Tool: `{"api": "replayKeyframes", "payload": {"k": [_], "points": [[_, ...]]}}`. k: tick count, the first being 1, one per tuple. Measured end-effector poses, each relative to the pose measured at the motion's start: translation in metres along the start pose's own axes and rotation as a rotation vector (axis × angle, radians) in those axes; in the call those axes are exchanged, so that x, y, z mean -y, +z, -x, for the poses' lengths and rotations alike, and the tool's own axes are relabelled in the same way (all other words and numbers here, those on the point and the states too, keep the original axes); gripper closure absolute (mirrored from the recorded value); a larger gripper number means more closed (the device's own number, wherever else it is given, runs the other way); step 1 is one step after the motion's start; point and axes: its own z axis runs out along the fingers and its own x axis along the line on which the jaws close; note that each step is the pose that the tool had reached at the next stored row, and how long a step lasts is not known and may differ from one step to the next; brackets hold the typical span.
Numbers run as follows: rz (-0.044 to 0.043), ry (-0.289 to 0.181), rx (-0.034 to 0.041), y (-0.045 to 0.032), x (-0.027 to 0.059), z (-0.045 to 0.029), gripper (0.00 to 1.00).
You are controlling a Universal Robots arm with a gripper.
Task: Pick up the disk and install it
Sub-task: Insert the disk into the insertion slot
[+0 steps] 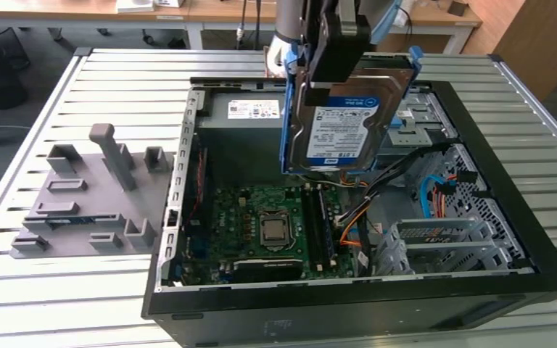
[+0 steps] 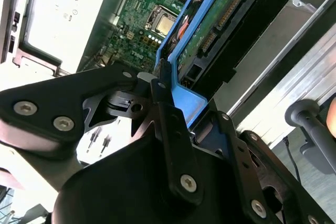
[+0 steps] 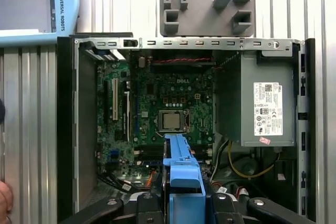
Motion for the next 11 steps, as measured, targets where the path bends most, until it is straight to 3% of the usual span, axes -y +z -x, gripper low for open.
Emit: {"api": "replayKeyframes", "payload": {"k": [7,11], "points": [[-0.0001,0.0,0.0002,-0.0003,0.0006,-0.0178,0.63],[0.0,0.0,0.0002,-0.0003,0.0054,-0.0203,0.63]]}}
